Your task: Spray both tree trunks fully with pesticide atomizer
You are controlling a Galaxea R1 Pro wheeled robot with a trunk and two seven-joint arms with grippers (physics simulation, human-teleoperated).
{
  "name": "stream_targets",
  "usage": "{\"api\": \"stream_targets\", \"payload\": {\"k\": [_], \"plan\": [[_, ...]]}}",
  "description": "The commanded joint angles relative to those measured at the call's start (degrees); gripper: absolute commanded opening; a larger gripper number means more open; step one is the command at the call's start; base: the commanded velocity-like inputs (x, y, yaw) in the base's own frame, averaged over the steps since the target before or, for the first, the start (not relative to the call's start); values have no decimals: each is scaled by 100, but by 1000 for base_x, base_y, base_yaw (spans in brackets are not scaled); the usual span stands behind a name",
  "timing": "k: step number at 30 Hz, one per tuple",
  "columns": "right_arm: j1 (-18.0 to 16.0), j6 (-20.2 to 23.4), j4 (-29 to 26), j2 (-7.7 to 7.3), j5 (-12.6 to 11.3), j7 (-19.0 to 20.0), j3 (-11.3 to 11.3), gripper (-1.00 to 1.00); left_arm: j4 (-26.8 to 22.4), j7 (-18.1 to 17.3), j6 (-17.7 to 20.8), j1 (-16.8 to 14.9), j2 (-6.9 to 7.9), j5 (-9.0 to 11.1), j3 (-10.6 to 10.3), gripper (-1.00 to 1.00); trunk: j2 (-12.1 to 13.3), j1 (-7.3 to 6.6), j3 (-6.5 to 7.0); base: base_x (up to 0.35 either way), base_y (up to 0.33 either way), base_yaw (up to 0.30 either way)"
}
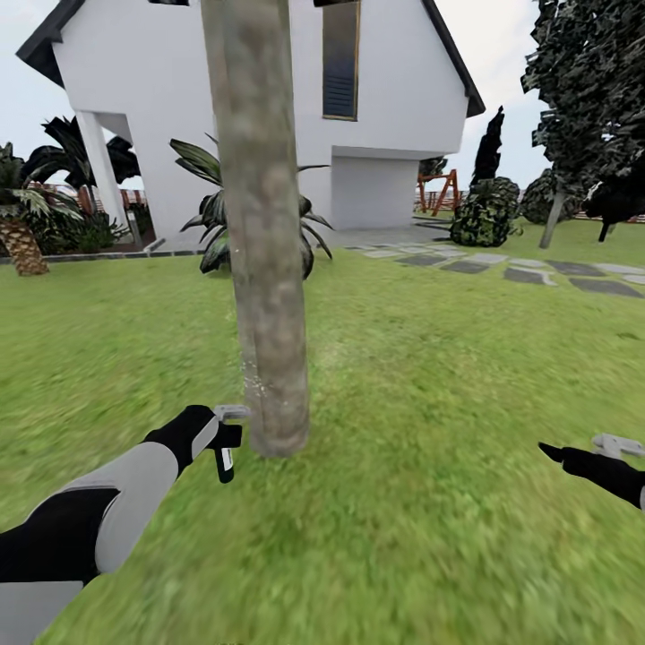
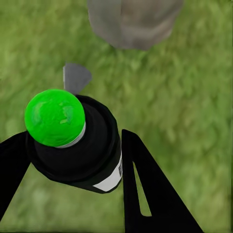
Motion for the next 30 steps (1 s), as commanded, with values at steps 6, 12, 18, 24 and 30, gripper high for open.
{"api": "stream_targets", "payload": {"k": [6,12,18,24,30], "plan": [[0,0,0,0,0,6,0,100,0,0,0,0,0,4,-1,-100,0,0,0,29,-327,105],[0,0,0,4,0,2,0,100,0,0,-5,0,0,22,-1,-100,0,0,0,78,-327,152],[0,0,0,4,0,2,0,100,0,0,-8,0,0,25,-1,-100,0,0,0,80,-327,249],[0,0,0,4,0,1,0,100,0,0,-188,0,0,32,-1,-100,0,0,0,113,-326,250],[0,0,0,-2,0,2,0,100,-173,7,-246,0,-30,13,-11,-100,0,0,0,124,-283,218]]}}
